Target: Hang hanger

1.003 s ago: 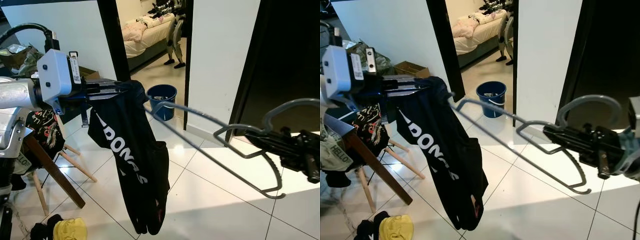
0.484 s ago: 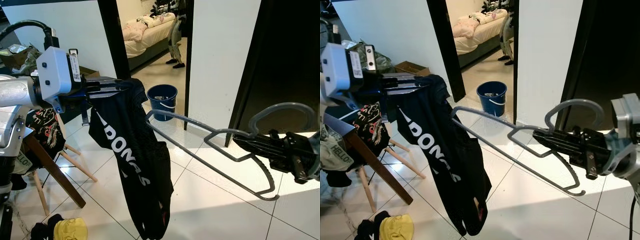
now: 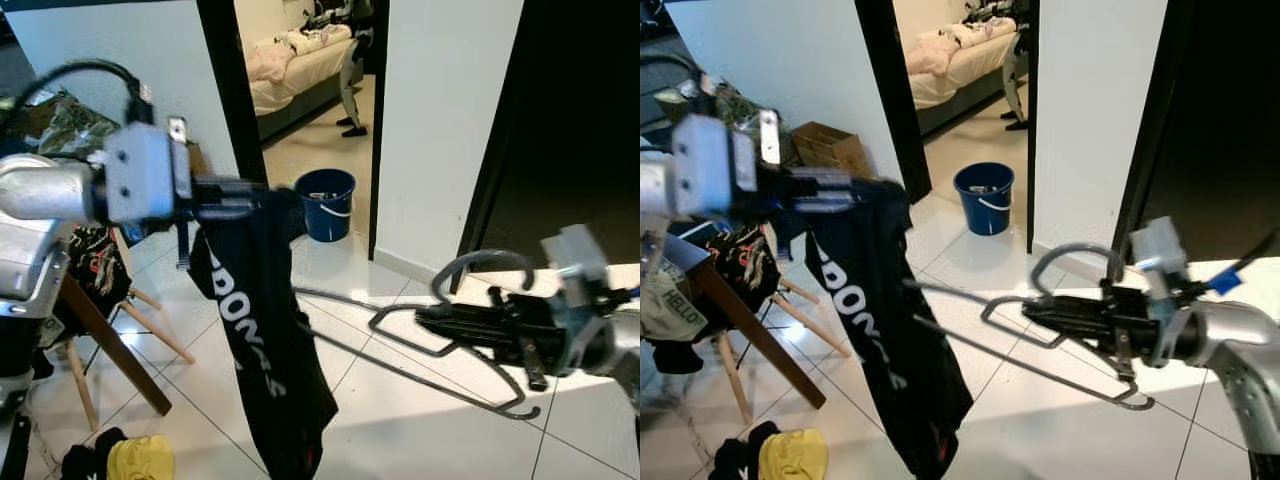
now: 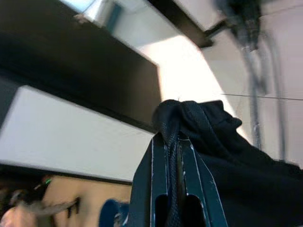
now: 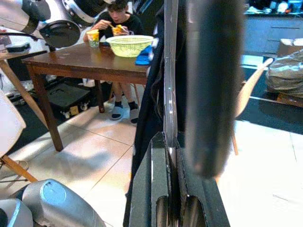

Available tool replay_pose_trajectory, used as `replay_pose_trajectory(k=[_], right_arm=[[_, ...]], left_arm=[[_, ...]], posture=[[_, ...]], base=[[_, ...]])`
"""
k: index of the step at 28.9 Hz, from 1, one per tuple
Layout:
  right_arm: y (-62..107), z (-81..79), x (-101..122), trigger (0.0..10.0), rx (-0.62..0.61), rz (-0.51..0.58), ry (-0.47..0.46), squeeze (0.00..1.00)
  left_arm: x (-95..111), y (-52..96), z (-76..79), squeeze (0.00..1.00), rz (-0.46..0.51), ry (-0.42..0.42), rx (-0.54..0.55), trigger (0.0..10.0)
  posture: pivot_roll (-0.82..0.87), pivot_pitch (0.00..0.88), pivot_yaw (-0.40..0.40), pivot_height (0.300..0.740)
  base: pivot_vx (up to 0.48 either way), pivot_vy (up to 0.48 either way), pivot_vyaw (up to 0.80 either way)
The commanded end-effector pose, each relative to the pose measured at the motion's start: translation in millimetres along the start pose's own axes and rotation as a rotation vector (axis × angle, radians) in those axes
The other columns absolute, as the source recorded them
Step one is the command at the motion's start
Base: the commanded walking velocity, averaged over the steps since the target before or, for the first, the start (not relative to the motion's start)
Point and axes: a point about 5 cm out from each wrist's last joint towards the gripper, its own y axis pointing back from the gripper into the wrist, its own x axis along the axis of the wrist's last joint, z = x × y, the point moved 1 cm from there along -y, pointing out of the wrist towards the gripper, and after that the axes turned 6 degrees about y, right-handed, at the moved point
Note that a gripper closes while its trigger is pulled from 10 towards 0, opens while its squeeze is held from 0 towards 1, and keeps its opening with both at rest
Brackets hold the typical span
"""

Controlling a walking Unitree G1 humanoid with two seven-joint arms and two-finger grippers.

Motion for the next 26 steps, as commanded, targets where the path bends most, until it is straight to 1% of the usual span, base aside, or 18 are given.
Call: replay_pose_trajectory(k=[1, 2, 3, 4, 5, 7, 9, 11, 12, 14, 15, 16, 18, 19, 21, 23, 25, 26], right_arm=[[-13.4, 1.4, -1, 10.0, 0.005, 0.009, 0.02, 0.0], [-13.4, 1.4, -1, 10.0, 0.005, 0.009, 0.02, 0.0], [-19.5, 1.9, -3, 10.0, 0.002, 0.015, 0.021, 0.0], [-19.5, 1.9, -3, 10.0, 0.002, 0.015, 0.021, 0.0], [-34.6, 3.6, -9, 10.0, -0.021, 0.037, 0.014, 0.0], [-34.6, 3.6, -9, 10.0, -0.021, 0.037, 0.014, 0.0], [-50.1, 9.6, -14, 10.0, -0.092, 0.066, -0.003, 0.0], [-64.5, 13.4, -21, 10.0, -0.153, 0.067, -0.021, 0.0], [-64.5, 13.4, -21, 10.0, -0.153, 0.067, -0.021, 0.0], [-77.0, 12.4, -30, 10.0, -0.176, 0.034, -0.038, 0.0], [-77.0, 12.4, -30, 10.0, -0.176, 0.034, -0.038, 0.0], [-81.7, 12.7, -37, 10.0, -0.197, -0.007, -0.048, 0.0], [-85.3, 13.8, -50, 10.0, -0.229, -0.088, -0.061, 0.0], [-85.3, 13.8, -50, 10.0, -0.229, -0.088, -0.061, 0.0], [-86.2, 11.6, -54, 10.0, -0.223, -0.127, -0.058, 0.0], [-84.5, 8.1, -60, 10.0, -0.203, -0.186, -0.055, 0.0], [-84.5, 8.1, -60, 10.0, -0.203, -0.186, -0.055, 0.0], [-84.3, 6.9, -62, 10.0, -0.199, -0.201, -0.054, 0.0]], left_arm=[[4, -4.8, 4.2, 0.0, 0.007, -0.03, -0.056, 10.0], [4, -4.8, 4.2, 0.0, 0.007, -0.03, -0.056, 10.0], [5, -7.7, 6.6, 0.0, 0.011, -0.031, -0.079, 10.0], [5, -7.7, 6.6, 0.0, 0.011, -0.031, -0.079, 10.0], [7, -16.9, 11.1, 0.0, 0.032, -0.03, -0.112, 10.0], [7, -16.9, 11.1, 0.0, 0.032, -0.03, -0.112, 10.0], [10, -25.9, 15.5, 0.0, 0.049, -0.029, -0.126, 10.0], [12, -31.2, 19.2, 0.0, 0.068, -0.024, -0.132, 10.0], [12, -31.2, 19.2, 0.0, 0.068, -0.024, -0.132, 10.0], [13, -33.6, 20.2, 0.0, 0.072, -0.032, -0.129, 10.0], [13, -33.6, 20.2, 0.0, 0.072, -0.032, -0.129, 10.0], [13, -32.7, 18.2, 0.0, 0.063, -0.042, -0.115, 10.0], [13, -27.0, 10.6, 0.0, 0.041, -0.059, -0.068, 10.0], [13, -27.0, 10.6, 0.0, 0.041, -0.059, -0.068, 10.0], [11, -20.0, 3.7, 0.0, 0.014, -0.069, -0.028, 10.0], [7, -4.7, -9.1, 0.0, -0.043, -0.091, 0.052, 10.0], [7, -4.7, -9.1, 0.0, -0.043, -0.091, 0.052, 10.0], [6, 1.1, -13.5, 0.0, -0.065, -0.099, 0.082, 10.0]], posture=[[-0.04, 0.0, 0.095, 0.74], [-0.04, 0.0, 0.095, 0.74], [-0.04, 0.0, 0.095, 0.74], [-0.04, 0.0, 0.095, 0.74], [-0.04, 0.0, 0.098, 0.74], [-0.04, 0.0, 0.098, 0.74], [-0.04, 0.0, 0.101, 0.74], [-0.04, 0.0, 0.102, 0.74], [-0.04, 0.0, 0.102, 0.74], [-0.04, 0.0, 0.102, 0.74], [-0.04, 0.0, 0.102, 0.74], [-0.04, 0.0, 0.103, 0.74], [-0.04, 0.0, 0.104, 0.74], [-0.04, 0.0, 0.104, 0.74], [-0.04, 0.0, 0.104, 0.74], [-0.05, 0.0, 0.102, 0.74], [-0.05, 0.0, 0.102, 0.74], [-0.05, 0.0, 0.102, 0.74]], base=[[0.0, 0.0, 0.0], [0.0, 0.0, 0.0], [0.0, 0.0, 0.0], [0.0, 0.0, 0.0], [0.0, 0.0, 0.0], [0.0, 0.0, 0.0], [0.0, 0.0, 0.0], [0.0, 0.0, 0.0], [0.0, 0.0, 0.0], [0.0, 0.0, 0.0], [0.0, 0.0, 0.0], [0.0, 0.0, 0.0], [0.0, 0.0, 0.0], [0.0, 0.0, 0.0], [0.0, 0.0, 0.0], [0.0, 0.0, 0.0], [0.0, 0.0, 0.0], [0.0, 0.0, 0.0]])
